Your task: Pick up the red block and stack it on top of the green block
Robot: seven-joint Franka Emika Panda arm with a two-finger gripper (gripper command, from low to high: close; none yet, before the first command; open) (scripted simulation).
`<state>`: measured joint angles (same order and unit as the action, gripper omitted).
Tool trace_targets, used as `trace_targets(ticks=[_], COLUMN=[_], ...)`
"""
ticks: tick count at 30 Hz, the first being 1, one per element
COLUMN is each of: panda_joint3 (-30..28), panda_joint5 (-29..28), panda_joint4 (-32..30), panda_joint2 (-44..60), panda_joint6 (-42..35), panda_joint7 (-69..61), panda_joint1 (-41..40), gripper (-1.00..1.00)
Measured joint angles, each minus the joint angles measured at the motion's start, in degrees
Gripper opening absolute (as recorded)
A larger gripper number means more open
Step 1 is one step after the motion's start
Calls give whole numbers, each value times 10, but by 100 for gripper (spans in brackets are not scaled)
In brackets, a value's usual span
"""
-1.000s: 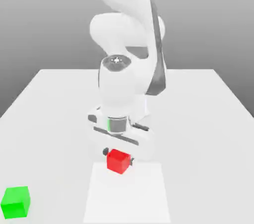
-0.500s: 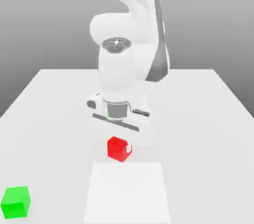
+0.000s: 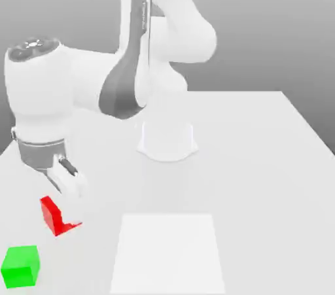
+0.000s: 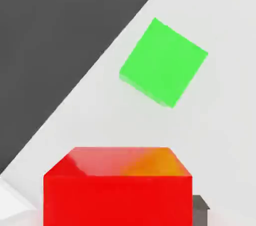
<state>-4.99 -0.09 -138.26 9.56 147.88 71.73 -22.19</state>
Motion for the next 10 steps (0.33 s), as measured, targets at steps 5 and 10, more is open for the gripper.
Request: trace_targets(ticks=[5,10], panda_joint3=[1,4], panda_joint5=[31,37], panda_joint4=[59,62], panda_joint2=[80,114], panda_joint6=[20,51], panda_joint7=[-20,-24], panda_joint1=[-32,-36], gripper=[-100,100])
